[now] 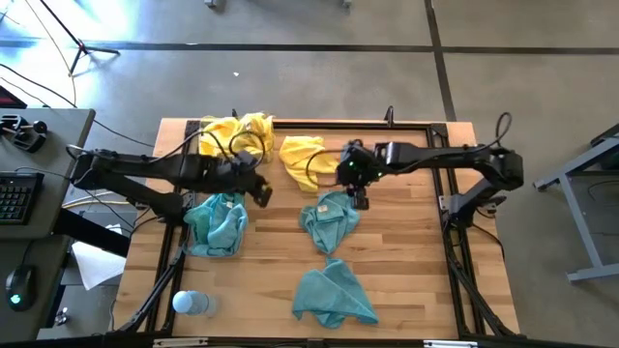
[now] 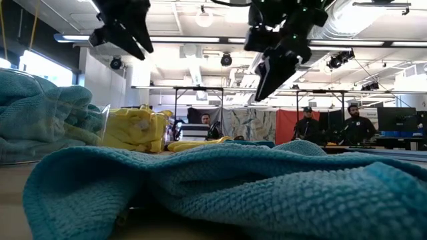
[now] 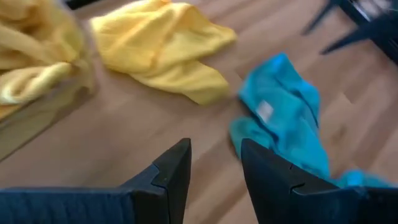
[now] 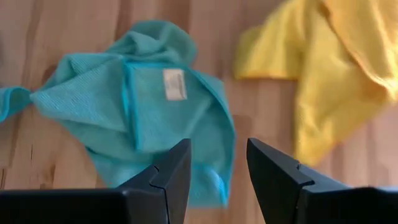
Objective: Sort microfiber towel by color & place in baskets
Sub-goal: Put the blue microfiber cloth into the bottom transparent bin
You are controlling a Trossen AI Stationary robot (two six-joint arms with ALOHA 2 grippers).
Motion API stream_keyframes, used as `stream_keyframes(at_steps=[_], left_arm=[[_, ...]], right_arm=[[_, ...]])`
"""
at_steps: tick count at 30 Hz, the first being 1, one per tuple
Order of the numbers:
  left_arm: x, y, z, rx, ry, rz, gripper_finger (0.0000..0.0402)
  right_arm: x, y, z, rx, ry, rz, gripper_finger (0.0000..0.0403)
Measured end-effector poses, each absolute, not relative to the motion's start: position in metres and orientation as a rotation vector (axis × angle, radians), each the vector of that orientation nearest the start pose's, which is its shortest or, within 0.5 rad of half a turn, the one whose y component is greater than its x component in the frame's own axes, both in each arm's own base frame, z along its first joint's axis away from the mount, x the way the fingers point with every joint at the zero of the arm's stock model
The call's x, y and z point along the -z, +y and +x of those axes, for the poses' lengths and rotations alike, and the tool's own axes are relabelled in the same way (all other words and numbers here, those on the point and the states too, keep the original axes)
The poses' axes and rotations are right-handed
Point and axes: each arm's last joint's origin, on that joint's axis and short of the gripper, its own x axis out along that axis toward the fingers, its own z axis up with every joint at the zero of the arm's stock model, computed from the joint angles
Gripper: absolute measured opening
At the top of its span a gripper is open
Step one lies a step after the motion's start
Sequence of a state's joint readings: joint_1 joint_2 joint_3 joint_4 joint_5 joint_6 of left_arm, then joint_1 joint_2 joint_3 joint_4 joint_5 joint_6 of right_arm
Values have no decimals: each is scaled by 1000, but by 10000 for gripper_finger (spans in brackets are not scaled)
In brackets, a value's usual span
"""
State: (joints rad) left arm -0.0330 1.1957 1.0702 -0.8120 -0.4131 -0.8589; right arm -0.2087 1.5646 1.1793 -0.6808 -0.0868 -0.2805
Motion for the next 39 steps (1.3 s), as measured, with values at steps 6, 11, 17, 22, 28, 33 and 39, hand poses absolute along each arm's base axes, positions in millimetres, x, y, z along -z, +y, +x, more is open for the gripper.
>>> stream_keyframes(at_steps=[6, 11, 17, 22, 28, 33, 39], left_arm=[[-298, -21, 225, -578, 810, -481, 131], [-294, -32, 219, -515, 888, -444, 131], [-292, -44, 214, -421, 967, -347, 131], [-290, -50, 210, -350, 1013, -250, 131], [-291, -52, 210, -290, 1022, -157, 131], [-292, -53, 213, -239, 994, -91, 131], [-300, -55, 224, -183, 870, 6, 131]], right_arm=[[-217, -37, 334, -84, 1079, -85, 152], [-187, -17, 348, -97, 1151, -50, 155], [-158, -3, 362, 33, 1175, 48, 208], [-135, 3, 376, 123, 1130, 148, 274], [-116, 15, 382, 200, 1138, 250, 243], [-128, 26, 376, 231, 1135, 308, 74], [-195, 28, 360, 241, 972, 348, 33]])
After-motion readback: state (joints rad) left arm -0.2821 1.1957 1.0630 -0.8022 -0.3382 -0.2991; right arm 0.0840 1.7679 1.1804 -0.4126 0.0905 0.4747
